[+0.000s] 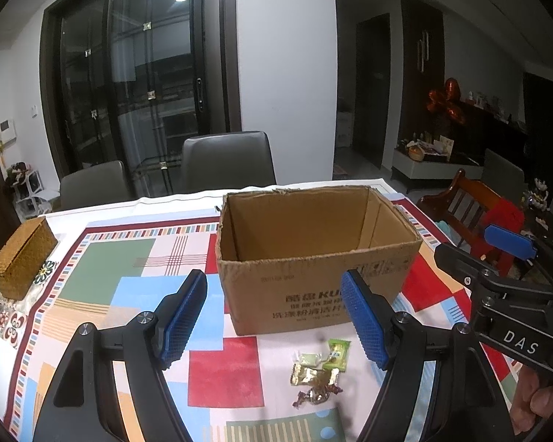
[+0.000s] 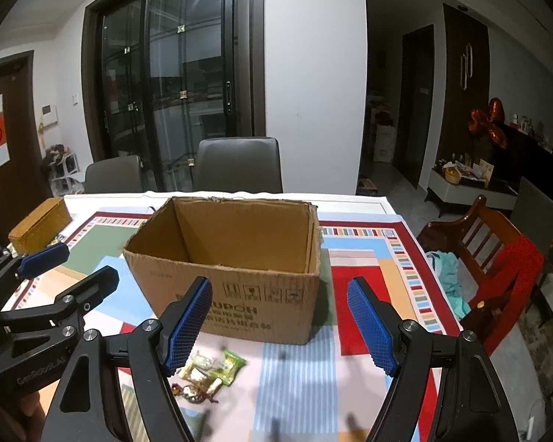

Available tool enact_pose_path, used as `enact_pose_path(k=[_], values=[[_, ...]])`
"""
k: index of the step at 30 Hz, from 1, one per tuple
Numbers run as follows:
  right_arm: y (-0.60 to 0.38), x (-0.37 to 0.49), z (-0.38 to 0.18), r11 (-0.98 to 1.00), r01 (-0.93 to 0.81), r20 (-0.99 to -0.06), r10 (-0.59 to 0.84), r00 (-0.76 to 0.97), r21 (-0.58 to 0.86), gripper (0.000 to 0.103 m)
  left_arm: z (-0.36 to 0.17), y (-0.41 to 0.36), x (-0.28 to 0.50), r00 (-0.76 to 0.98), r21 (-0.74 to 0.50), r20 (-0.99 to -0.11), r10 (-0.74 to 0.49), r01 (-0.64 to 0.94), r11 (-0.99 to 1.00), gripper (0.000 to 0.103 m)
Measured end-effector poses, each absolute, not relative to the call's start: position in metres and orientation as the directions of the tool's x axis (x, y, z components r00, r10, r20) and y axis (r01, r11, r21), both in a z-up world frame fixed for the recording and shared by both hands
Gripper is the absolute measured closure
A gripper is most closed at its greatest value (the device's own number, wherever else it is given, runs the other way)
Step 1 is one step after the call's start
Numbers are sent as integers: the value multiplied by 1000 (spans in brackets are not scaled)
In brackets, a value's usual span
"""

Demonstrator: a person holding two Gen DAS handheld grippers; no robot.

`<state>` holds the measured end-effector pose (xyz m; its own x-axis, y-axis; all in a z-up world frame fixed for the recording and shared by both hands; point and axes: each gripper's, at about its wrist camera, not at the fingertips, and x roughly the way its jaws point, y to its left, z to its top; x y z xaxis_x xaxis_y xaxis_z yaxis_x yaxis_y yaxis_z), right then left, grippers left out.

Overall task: Organize snacks
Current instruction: 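Withdraw both open tools from the box toward the remaining candies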

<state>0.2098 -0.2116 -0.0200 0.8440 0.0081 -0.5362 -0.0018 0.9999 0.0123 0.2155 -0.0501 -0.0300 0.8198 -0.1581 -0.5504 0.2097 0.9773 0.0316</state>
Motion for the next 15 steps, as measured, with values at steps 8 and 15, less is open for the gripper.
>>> enact_pose_path(k=[8, 15], values=[[-215, 202, -28, 1000, 9, -547, 0, 837, 14, 26, -45, -51, 204, 804, 29, -571, -165, 221, 975, 28], [-214, 198, -37, 1000, 13, -562, -4, 827, 11, 26, -55, -54, 198, 794, 31, -583, -173, 234, 972, 28]])
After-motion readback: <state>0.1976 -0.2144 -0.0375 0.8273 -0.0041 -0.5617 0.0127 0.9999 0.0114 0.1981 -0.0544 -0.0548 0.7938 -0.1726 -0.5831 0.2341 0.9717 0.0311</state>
